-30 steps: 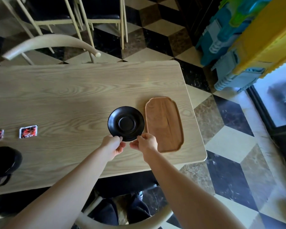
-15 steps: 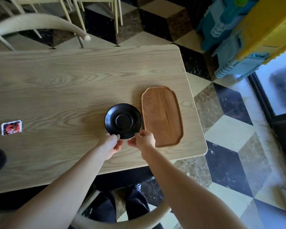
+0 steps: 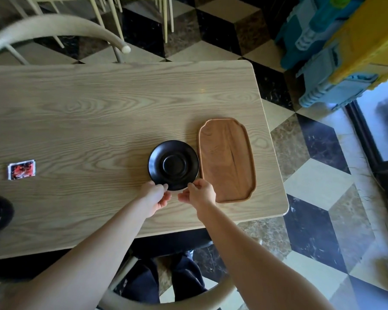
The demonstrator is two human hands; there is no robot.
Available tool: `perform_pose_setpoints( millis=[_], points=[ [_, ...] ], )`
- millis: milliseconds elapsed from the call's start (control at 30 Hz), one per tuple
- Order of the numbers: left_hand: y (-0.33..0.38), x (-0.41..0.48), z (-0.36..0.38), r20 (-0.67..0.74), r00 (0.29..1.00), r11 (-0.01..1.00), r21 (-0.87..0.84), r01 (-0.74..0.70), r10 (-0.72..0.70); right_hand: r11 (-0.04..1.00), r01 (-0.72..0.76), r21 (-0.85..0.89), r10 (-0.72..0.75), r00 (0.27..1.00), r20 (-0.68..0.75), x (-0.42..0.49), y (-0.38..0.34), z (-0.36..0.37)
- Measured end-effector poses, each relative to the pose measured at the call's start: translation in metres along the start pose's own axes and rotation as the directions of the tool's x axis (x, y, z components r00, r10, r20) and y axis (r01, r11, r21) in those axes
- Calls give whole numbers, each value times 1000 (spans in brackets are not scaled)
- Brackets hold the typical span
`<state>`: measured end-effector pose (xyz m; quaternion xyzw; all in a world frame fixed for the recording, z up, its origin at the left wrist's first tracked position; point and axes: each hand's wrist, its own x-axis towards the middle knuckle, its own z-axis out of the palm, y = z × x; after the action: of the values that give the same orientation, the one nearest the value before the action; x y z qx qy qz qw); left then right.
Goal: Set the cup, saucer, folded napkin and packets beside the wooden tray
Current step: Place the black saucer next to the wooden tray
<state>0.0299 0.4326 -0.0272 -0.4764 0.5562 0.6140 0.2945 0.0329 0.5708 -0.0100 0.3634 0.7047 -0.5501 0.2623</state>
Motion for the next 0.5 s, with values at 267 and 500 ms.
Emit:
perform_pose_setpoints(
  millis=[267,500],
  points=[
    [-2,-6,-6,36,995,977,187,-101,96,998,8,-64,-9,1000,-3,-6,-1,0],
    [1,-46,-39,37,974,907,359,-221,222,858,220,-464,-300,948,-106,-38,-16,5]
  ],
)
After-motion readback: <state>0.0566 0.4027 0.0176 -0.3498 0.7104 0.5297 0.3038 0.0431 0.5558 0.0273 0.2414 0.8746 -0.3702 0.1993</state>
